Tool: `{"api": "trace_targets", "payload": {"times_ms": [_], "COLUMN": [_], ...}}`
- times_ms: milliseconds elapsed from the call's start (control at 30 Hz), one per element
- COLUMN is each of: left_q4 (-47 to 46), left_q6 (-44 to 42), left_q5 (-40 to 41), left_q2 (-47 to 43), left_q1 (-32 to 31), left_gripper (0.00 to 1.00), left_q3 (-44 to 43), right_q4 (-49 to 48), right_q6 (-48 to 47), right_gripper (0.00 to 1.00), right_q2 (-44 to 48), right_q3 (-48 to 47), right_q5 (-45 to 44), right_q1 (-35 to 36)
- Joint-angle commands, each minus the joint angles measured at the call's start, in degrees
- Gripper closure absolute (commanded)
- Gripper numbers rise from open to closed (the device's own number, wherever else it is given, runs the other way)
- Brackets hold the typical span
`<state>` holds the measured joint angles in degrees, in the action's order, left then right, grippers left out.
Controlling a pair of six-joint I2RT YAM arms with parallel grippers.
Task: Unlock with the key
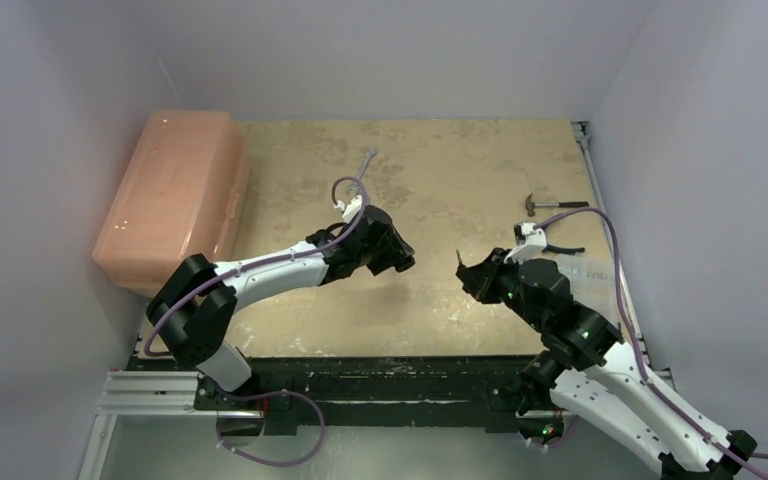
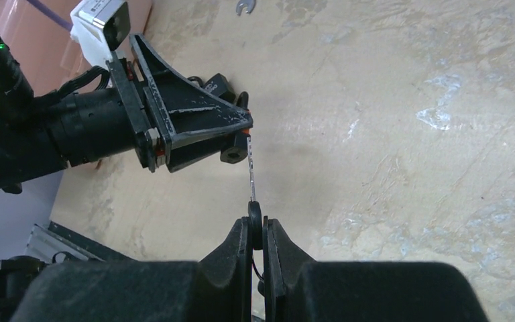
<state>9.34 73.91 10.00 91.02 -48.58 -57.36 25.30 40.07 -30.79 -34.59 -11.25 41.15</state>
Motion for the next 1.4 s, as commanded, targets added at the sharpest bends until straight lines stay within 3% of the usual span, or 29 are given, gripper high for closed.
{"api": "trace_targets", "payload": {"times_ms": [0,567,733,1200,1233,1300,1367], "left_q4": [-0.73,1.61,10.36,8.29,7.98,7.04,6.49], "left_q6": [2.15,-1.35,-4.29,-3.66,-3.28,-3.08,-2.73], "left_q5": [-7.45,-5.03,3.85,9.66,9.68,9.84,10.24], "left_q2": [-2.72,-2.99,0.77,6.17,6.18,5.97,5.52], "left_q1": [1.24,1.64,-1.24,-4.4,-4.42,-4.42,-4.5], "left_gripper": [1.0,1.0,1.0,1.0,0.98,0.77,0.65], "left_q3": [-0.86,0.37,-2.98,-0.48,-0.02,0.82,1.67], "right_q4": [-3.85,-8.29,-9.91,-14.24,-14.24,-14.23,-14.16], "right_q6": [0.94,2.11,0.6,-2.69,-2.87,-3.03,-3.17], "right_gripper": [1.0,1.0,1.0,1.0,1.0,1.0,1.0], "right_q2": [-1.32,-4.33,-3.64,-2.61,-2.61,-2.69,-2.73], "right_q3": [-1.97,0.96,2.65,6.45,6.58,6.71,6.74], "right_q5": [3.55,9.67,12.53,17.22,16.96,16.64,16.31], "right_q1": [0.06,0.08,0.07,0.07,0.07,0.08,0.08]}}
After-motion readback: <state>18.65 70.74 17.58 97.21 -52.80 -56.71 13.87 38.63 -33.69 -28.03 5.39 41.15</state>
